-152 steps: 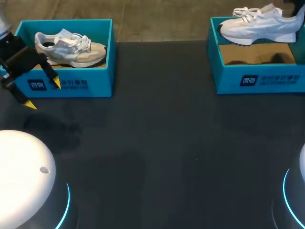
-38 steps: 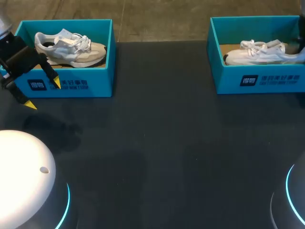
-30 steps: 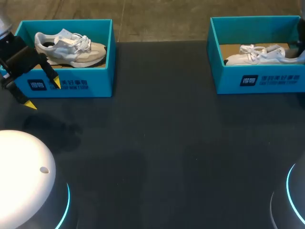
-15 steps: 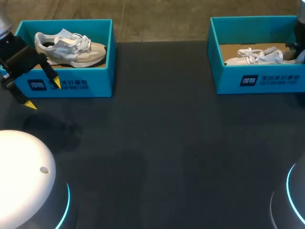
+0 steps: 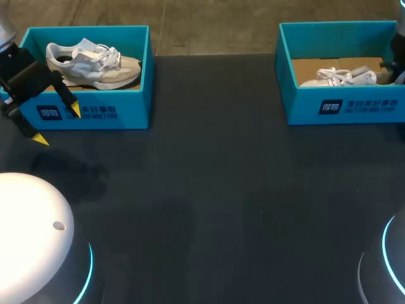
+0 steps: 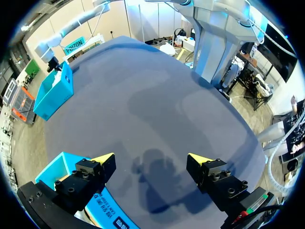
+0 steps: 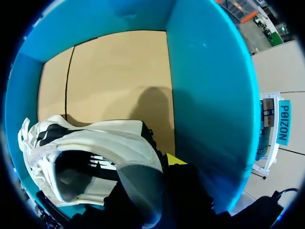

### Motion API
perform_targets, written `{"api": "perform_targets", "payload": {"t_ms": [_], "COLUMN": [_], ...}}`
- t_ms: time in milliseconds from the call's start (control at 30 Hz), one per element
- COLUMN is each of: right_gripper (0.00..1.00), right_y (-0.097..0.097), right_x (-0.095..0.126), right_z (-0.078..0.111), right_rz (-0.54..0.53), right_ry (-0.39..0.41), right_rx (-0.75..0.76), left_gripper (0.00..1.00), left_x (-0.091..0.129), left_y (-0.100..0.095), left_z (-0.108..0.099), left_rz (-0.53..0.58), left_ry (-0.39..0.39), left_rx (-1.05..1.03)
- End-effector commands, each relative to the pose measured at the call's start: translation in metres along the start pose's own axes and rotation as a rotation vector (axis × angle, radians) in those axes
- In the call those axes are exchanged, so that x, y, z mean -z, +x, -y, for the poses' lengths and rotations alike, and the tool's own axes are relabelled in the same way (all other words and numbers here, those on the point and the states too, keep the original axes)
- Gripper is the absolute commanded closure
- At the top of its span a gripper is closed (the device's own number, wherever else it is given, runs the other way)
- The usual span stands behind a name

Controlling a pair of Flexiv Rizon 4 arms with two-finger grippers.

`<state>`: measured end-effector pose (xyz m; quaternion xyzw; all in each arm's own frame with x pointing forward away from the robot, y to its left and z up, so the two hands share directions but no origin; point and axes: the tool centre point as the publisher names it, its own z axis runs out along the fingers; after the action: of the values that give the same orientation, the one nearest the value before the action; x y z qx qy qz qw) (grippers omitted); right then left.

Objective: Take the shoe out of the shoebox, open the shoe tongue, remove and reinsert the insole, then place the shoe into the shoebox

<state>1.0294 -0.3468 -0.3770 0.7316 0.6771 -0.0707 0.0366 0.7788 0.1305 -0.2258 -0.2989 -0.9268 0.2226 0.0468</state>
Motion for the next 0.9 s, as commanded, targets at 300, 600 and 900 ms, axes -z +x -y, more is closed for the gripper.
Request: {"api": "perform_targets", "payload": {"t_ms": [300,600,900], "right_gripper": [1.00,0.50,0.00], "right_y": [0.001,0.003,0.002], "right_x": [-0.017,-0.017,0.007], "right_z": [-0.006,-0.006,-0.002], "right_rz": [-0.009,-0.016,0.017], "right_ry": [0.006,0.002,-0.035], "right_rx": [0.003,-0.010,-0.022], "left_gripper": [0.00,0.00,0.00], "left_x": [0.000,0.000,0.000], "left_y": [0.001,0.001,0.001], "left_z": [0.000,0.000,0.000], "left_rz": [0.000,0.000,0.000], "left_ry": [-0.003,-0.003,-0.003], "left_rx": [0.000,0.000,0.000]}}
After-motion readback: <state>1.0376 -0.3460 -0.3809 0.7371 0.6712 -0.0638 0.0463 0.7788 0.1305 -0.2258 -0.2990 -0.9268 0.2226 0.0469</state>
